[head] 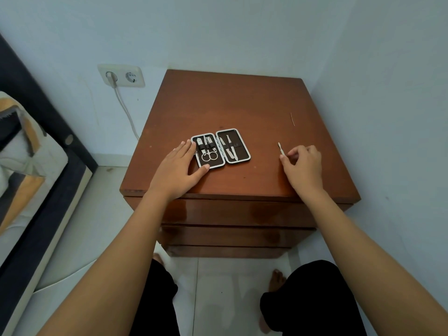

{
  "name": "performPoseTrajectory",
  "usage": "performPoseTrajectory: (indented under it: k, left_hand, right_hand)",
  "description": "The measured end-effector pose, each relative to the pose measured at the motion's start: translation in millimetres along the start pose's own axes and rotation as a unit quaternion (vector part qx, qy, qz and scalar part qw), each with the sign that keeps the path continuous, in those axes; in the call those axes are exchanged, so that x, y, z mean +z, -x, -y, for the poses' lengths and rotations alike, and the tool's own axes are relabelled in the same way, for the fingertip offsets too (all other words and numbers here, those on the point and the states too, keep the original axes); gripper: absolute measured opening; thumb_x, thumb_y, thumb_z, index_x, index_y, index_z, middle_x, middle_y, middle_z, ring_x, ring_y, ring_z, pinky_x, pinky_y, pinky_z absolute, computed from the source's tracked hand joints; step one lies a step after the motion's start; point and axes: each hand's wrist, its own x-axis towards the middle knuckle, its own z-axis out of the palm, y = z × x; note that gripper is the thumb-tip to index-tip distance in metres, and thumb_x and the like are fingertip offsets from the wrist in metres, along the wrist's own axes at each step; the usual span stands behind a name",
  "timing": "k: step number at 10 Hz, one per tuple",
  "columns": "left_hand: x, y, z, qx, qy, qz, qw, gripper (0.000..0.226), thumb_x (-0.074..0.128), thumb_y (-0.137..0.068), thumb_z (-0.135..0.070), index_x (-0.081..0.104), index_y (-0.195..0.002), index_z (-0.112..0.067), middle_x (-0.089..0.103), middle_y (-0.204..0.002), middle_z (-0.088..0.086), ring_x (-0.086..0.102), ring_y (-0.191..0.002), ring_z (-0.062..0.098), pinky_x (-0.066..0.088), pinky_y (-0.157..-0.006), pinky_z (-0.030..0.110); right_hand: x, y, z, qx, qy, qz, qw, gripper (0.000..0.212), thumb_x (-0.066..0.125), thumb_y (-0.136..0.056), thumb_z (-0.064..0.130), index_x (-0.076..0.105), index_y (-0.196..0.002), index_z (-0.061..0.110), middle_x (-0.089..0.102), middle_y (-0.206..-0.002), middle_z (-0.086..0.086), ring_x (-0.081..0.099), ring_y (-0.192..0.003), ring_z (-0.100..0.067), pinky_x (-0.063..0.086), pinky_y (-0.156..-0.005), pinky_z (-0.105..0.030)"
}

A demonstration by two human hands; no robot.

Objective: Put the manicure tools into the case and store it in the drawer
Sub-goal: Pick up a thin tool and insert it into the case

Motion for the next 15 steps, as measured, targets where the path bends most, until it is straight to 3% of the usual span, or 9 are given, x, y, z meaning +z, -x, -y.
performPoseTrajectory:
  k: [2, 3, 5, 8, 9, 10, 12, 13, 15]
  left_hand:
    - [-1, 0, 0, 0.0, -0.002, 0.0, 1.0, 0.073, 0.039, -0.092, -0.053, 0.015, -0.149, -0.014, 0.013, -0.159, 0.004, 0.009, -0.147, 0.015, 0.008, -0.117, 0.031]
    - [-1, 0, -1, -0.001, -0.004, 0.0, 1.0, 0.073, 0.039, -0.092, -0.053, 0.015, -0.149, -0.014, 0.013, -0.159, 0.004, 0.009, -0.147, 0.015, 0.007, -0.118, 0.03]
    - [-1, 0, 0, -0.001, -0.003, 0.002, 1.0, 0.073, 0.039, -0.092, -0.053, 0.015, -0.149, -0.014, 0.013, -0.159, 0.004, 0.009, -0.147, 0.015, 0.007, -0.118, 0.031]
    - [-1, 0, 0, -0.002, -0.003, 0.001, 1.0, 0.074, 0.039, -0.092, -0.054, 0.015, -0.149, -0.014, 0.014, -0.159, 0.004, 0.009, -0.147, 0.016, 0.009, -0.118, 0.032]
    - [-1, 0, 0, -0.004, -0.002, 0.0, 1.0, 0.074, 0.039, -0.091, -0.055, 0.016, -0.149, -0.015, 0.014, -0.159, 0.003, 0.01, -0.146, 0.016, 0.01, -0.118, 0.032]
    - [-1, 0, 0, -0.004, 0.002, 0.001, 1.0, 0.074, 0.039, -0.091, -0.054, 0.015, -0.149, -0.015, 0.014, -0.159, 0.004, 0.01, -0.146, 0.016, 0.009, -0.118, 0.032]
    - [-1, 0, 0, -0.004, -0.001, 0.001, 1.0, 0.074, 0.039, -0.091, -0.055, 0.015, -0.149, -0.015, 0.014, -0.159, 0.003, 0.01, -0.146, 0.016, 0.01, -0.118, 0.033]
    - [-1, 0, 0, -0.003, -0.002, 0.002, 1.0, 0.074, 0.039, -0.091, -0.054, 0.015, -0.149, -0.015, 0.014, -0.159, 0.003, 0.01, -0.146, 0.016, 0.01, -0.118, 0.033]
    - [0, 0, 1, 0.001, -0.001, -0.001, 1.0, 0.074, 0.04, -0.092, -0.054, 0.016, -0.149, -0.014, 0.015, -0.158, 0.005, 0.011, -0.146, 0.017, 0.01, -0.118, 0.033]
  right_hand:
    - [0, -11, 9, 0.037, 0.017, 0.05, 0.998, 0.019, 0.056, -0.089, 0.023, 0.066, -0.083, 0.008, 0.058, -0.104, -0.02, 0.051, -0.103, -0.037, 0.044, -0.088, -0.044]
    - [1, -9, 12, 0.012, 0.065, 0.065, 0.996, 0.022, 0.051, -0.092, 0.02, 0.065, -0.091, 0.003, 0.057, -0.108, -0.023, 0.048, -0.105, -0.04, 0.04, -0.088, -0.041]
    - [-1, 4, 9, 0.026, 0.006, 0.009, 1.0, 0.018, 0.056, -0.089, 0.022, 0.057, -0.092, 0.005, 0.053, -0.107, -0.017, 0.047, -0.105, -0.032, 0.04, -0.084, -0.038]
    - [-1, 7, 11, 0.022, 0.04, 0.029, 0.999, 0.021, 0.048, -0.095, 0.02, 0.059, -0.096, 0.003, 0.055, -0.108, -0.018, 0.048, -0.107, -0.033, 0.041, -0.09, -0.04]
    - [-2, 8, 13, 0.029, -0.015, 0.038, 0.999, 0.015, 0.046, -0.095, 0.02, 0.054, -0.092, 0.008, 0.058, -0.098, -0.012, 0.054, -0.099, -0.03, 0.044, -0.091, -0.043]
    - [-1, 12, 21, 0.044, -0.137, 0.057, 0.988, 0.008, 0.048, -0.093, 0.014, 0.052, -0.087, 0.013, 0.058, -0.089, -0.004, 0.054, -0.08, -0.018, 0.045, -0.069, -0.013]
    - [21, 21, 56, -0.01, -0.182, 0.081, 0.98, 0.011, 0.054, -0.088, 0.013, 0.064, -0.085, 0.014, 0.06, -0.075, 0.001, 0.052, -0.067, -0.01, 0.036, -0.057, -0.007]
    - [26, 25, 62, 0.003, -0.168, 0.072, 0.983, 0.012, 0.053, -0.087, 0.012, 0.063, -0.081, 0.013, 0.053, -0.066, 0.005, 0.046, -0.059, -0.004, 0.036, -0.05, -0.01]
    - [24, 27, 64, 0.028, -0.175, 0.05, 0.983, 0.015, 0.052, -0.087, 0.01, 0.063, -0.077, 0.013, 0.051, -0.059, 0.006, 0.047, -0.057, -0.005, 0.036, -0.05, 0.001]
